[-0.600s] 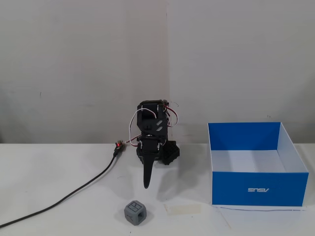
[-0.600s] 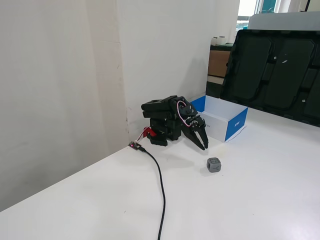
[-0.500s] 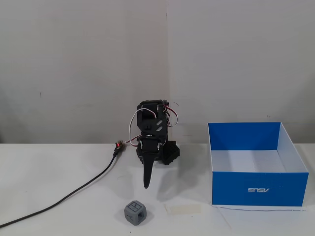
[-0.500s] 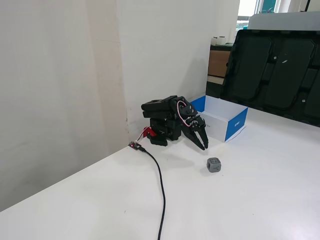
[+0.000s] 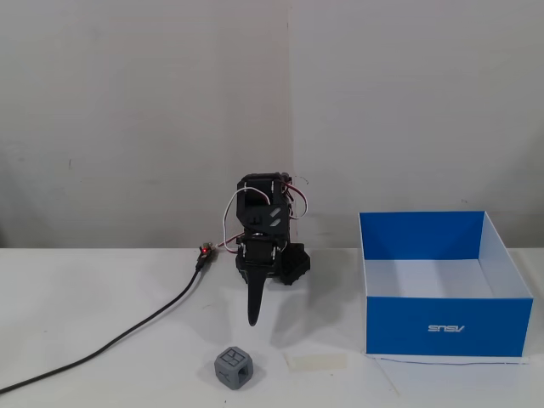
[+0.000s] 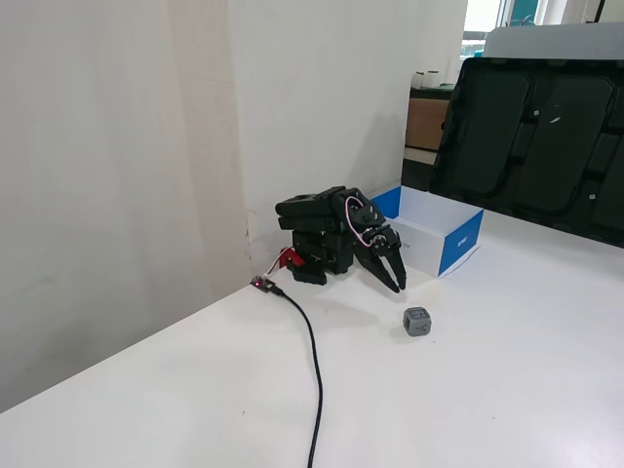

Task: Pick the gray block and keep it in the box.

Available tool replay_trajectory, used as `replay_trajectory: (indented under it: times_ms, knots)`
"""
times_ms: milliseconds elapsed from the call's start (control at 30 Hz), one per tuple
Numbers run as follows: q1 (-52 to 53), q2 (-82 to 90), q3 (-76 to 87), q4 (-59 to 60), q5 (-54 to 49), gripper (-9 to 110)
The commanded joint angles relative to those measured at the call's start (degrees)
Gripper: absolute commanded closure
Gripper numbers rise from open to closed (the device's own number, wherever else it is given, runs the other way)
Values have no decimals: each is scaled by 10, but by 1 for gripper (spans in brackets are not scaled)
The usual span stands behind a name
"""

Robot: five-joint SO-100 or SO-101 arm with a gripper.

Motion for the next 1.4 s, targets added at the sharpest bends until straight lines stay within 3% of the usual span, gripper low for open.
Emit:
replay_trajectory:
  times_ms: [0, 1367]
  knots:
    - [4, 69, 4, 1, 4, 101]
    - [-10, 69, 4, 1, -3, 101]
